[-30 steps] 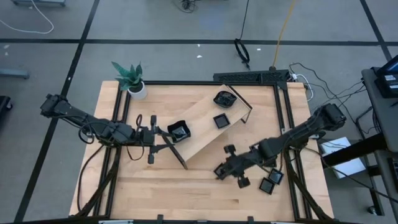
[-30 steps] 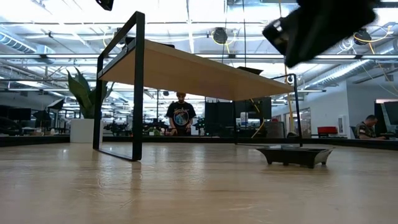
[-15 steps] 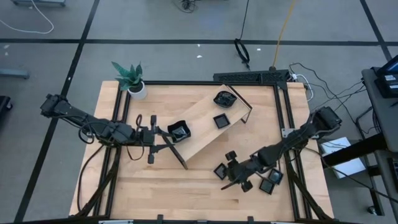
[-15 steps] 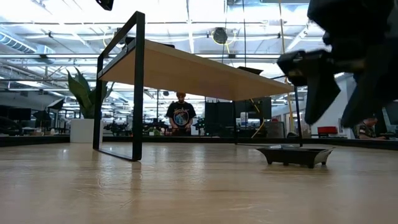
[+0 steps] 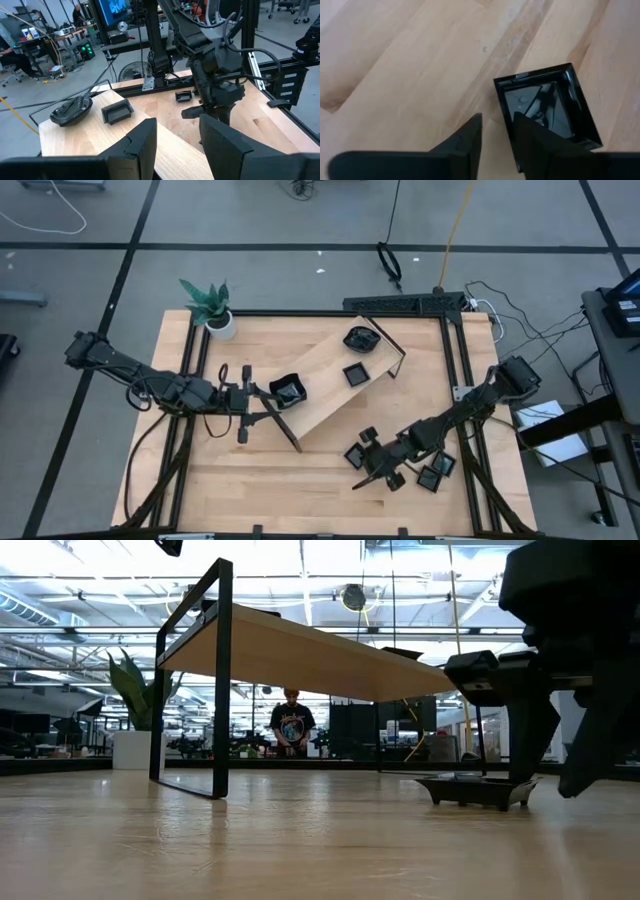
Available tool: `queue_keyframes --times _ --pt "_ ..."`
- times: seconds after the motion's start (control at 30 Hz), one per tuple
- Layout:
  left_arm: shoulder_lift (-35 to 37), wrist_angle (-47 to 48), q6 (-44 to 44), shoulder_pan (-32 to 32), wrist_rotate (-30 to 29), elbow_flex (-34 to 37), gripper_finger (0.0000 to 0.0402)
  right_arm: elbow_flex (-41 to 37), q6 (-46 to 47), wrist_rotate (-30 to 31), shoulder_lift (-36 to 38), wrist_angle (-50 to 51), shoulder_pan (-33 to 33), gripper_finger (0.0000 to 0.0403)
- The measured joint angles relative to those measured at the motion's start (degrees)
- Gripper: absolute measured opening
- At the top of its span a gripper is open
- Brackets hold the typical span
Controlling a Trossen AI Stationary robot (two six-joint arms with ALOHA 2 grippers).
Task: Pick & Place Mini shaped plates
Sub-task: Stack the square plate on top of the other square plate
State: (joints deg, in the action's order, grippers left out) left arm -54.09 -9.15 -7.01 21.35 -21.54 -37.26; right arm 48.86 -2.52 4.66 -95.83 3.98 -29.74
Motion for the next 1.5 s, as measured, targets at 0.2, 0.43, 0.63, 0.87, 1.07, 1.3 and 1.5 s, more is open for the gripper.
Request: queue_keyframes --times 0.2,0.43,0.63,0.87,1.07,1.3,1.5 --pt "0.0 0.0 0.0 0.0 0.0 0.0 0.0152 0.0 -0.8 0.4 0.0 1.3 0.1 0.0032" --pt "0.0 0.0 0.0 0.0 0.0 0.0 0.0152 0.0 -1.5 1.6 0.1 0.9 0.1 0.0009" --pt "0.0 0.0 0.0 0.0 0.0 0.0 0.0152 1.1 -2.7 1.6 2.4 0.8 -0.7 0.0001" --pt "0.0 0.0 0.0 0.0 0.0 0.0 0.0152 4.2 -6.5 1.5 11.5 1.1 -3.0 0.0" --pt "0.0 0.0 0.0 0.0 0.0 0.0 0.0152 5.1 -16.2 10.4 21.0 1.1 -2.6 0.0" --pt "0.0 0.0 0.0 0.0 0.0 0.0 0.0152 5.1 -31.6 23.8 29.9 3.8 4.2 0.0" --pt "0.0 0.0 0.0 0.0 0.0 0.0 0.0152 5.1 -35.9 19.1 32.7 11.0 16.2 0.0"
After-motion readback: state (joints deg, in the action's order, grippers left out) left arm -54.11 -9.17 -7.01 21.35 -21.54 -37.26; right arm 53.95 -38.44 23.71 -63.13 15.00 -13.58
